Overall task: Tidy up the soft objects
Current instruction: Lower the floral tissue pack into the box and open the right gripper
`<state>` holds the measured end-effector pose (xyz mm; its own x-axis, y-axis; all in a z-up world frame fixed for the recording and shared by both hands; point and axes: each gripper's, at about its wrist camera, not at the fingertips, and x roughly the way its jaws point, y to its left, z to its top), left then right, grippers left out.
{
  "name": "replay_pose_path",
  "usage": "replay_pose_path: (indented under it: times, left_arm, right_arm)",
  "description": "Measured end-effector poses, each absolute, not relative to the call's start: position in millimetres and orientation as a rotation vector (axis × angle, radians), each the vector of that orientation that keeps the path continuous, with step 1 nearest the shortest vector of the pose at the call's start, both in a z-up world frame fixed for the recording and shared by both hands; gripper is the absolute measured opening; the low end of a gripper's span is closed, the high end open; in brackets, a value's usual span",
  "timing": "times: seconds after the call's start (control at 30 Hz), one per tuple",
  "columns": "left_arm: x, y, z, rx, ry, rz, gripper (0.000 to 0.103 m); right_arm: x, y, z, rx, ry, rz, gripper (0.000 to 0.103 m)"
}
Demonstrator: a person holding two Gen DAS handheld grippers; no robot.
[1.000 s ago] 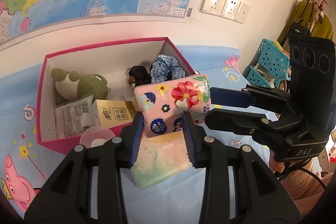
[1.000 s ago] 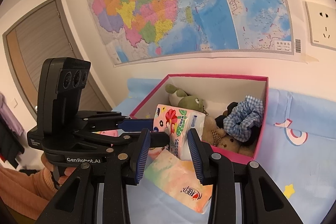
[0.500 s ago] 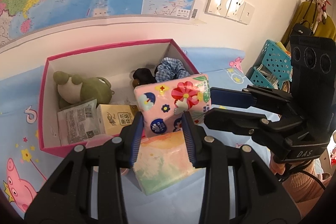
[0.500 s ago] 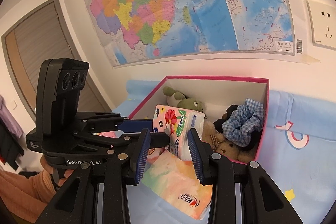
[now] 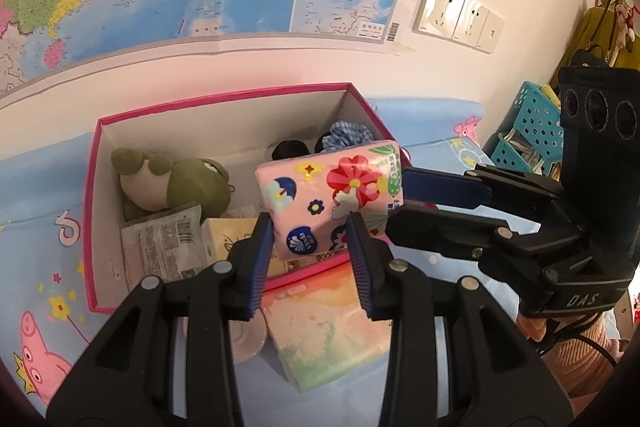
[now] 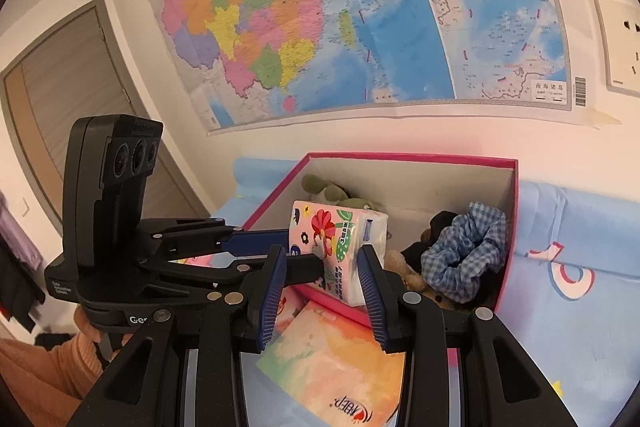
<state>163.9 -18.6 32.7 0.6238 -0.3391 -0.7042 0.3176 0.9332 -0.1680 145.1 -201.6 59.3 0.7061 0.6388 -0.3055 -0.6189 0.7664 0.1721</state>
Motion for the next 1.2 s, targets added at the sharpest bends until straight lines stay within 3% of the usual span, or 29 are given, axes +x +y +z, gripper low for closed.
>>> replay_pose_path:
  times: [1.2]
  left_arm:
    - [220.5,-12.1,13.2,-0.058,0.934,-0.275,0.039]
  right_arm:
    - [208.1,-190.3,52.1,0.105,0.45,0.634,0.039]
